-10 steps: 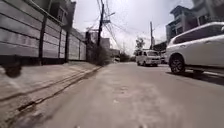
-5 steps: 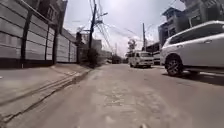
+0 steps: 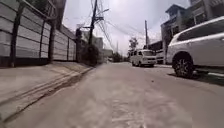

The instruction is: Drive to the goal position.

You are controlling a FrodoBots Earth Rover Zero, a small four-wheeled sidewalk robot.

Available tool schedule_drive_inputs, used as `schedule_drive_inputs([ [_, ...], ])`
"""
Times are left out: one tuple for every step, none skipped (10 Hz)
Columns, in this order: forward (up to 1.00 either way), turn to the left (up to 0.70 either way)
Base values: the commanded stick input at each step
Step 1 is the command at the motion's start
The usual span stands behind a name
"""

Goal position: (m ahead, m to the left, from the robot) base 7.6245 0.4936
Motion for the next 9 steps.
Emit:
schedule_drive_inputs([
  [1.00, 0.00],
  [1.00, 0.00],
  [1.00, 0.00],
  [1.00, 0.00],
  [1.00, 0.00],
  [1.00, 0.00],
  [1.00, 0.00],
  [1.00, 0.00],
  [1.00, 0.00],
])
